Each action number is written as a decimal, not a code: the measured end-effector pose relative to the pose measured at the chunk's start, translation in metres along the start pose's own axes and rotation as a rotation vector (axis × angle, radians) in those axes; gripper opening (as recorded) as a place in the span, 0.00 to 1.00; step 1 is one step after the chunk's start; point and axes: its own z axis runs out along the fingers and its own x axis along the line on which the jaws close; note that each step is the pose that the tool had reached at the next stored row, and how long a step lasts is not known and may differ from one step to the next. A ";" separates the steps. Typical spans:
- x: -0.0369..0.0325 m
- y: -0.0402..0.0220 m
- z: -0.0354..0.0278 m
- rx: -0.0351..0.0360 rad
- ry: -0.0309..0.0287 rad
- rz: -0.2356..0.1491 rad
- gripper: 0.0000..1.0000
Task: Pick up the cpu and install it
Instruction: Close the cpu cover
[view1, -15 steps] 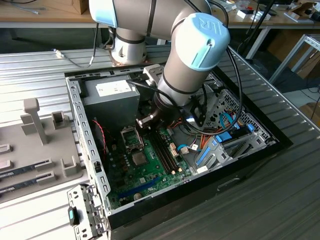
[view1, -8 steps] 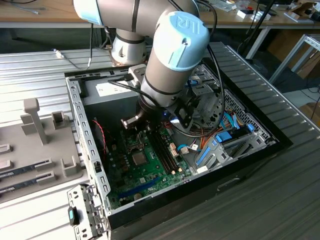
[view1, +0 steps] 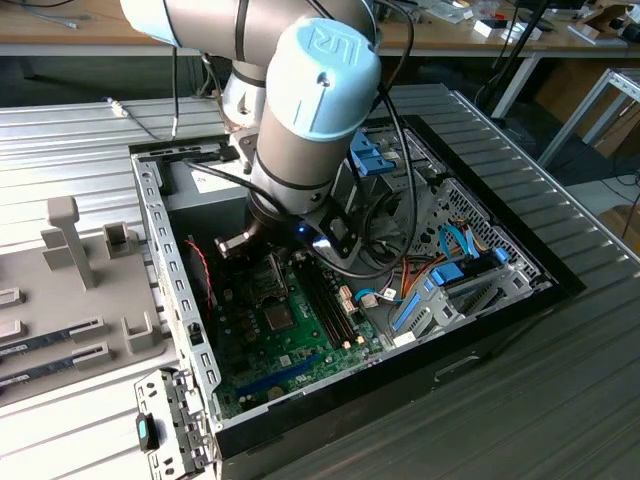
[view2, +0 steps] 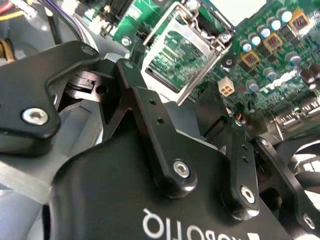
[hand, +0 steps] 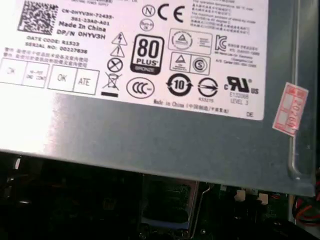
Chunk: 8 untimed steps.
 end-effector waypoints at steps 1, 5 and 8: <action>0.0003 0.0000 0.0005 0.0003 -0.0014 0.008 0.66; 0.0003 0.0000 0.0029 0.0023 -0.0105 0.064 0.66; 0.0000 0.0018 0.0038 -0.0015 -0.0114 0.065 0.66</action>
